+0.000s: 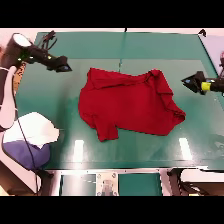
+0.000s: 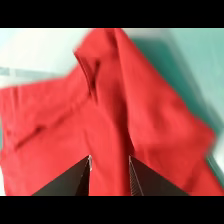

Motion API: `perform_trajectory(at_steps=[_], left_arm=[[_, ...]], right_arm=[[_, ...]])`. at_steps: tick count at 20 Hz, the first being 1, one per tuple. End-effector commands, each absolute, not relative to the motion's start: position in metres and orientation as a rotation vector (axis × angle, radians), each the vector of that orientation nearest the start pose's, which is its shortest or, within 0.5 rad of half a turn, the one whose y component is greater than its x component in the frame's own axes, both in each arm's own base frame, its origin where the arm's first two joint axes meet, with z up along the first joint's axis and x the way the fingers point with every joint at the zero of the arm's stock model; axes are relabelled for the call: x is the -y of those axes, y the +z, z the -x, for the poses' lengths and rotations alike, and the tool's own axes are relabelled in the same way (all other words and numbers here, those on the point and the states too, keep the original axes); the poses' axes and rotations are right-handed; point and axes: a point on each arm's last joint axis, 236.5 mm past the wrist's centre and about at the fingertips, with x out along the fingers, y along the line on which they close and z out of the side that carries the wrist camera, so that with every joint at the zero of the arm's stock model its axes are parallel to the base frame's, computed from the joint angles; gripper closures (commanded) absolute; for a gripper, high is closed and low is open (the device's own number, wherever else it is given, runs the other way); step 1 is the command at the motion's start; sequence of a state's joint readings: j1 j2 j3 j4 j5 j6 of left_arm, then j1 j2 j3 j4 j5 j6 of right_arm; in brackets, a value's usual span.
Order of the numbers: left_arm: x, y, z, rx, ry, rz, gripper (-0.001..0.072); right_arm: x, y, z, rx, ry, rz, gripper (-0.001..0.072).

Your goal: Fold the shirts.

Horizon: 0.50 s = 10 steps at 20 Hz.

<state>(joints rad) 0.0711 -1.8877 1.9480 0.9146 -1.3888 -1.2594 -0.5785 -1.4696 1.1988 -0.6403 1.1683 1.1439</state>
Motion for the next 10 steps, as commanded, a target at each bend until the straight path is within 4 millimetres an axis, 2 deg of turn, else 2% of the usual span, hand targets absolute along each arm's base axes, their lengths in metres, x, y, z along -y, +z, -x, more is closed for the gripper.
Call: perform_trajectory(at_steps=[1,4,7,8,9,10], left_arm=[[0.073,0.036,-0.486,-1.322,-0.604,0.362,0.0677],[0.076,0.009,-0.447,-1.429,-0.598,0.383,0.0677],[0.082,-0.032,-0.406,-1.509,-0.559,0.449,0.0674],[0.084,-0.046,-0.394,-1.545,-0.549,0.474,0.0561],[0.088,-0.059,-0.384,-1.571,-0.54,0.513,0.0196],[0.094,-0.068,-0.379,-1.576,-0.534,0.56,0.0095]], right_arm=[[0.091,0.018,-0.381,-1.035,0.145,-0.874,0.0422],[0.103,0.006,-0.339,-1.043,0.05,-0.913,0.0422],[0.12,-0.014,-0.303,-1.056,-0.055,-0.964,0.0422],[0.121,-0.022,-0.295,-1.069,-0.074,-0.985,0.0422],[0.12,-0.029,-0.288,-1.078,-0.085,-1.01,0.0422],[0.118,-0.036,-0.282,-1.092,-0.093,-1.023,0.0422]])
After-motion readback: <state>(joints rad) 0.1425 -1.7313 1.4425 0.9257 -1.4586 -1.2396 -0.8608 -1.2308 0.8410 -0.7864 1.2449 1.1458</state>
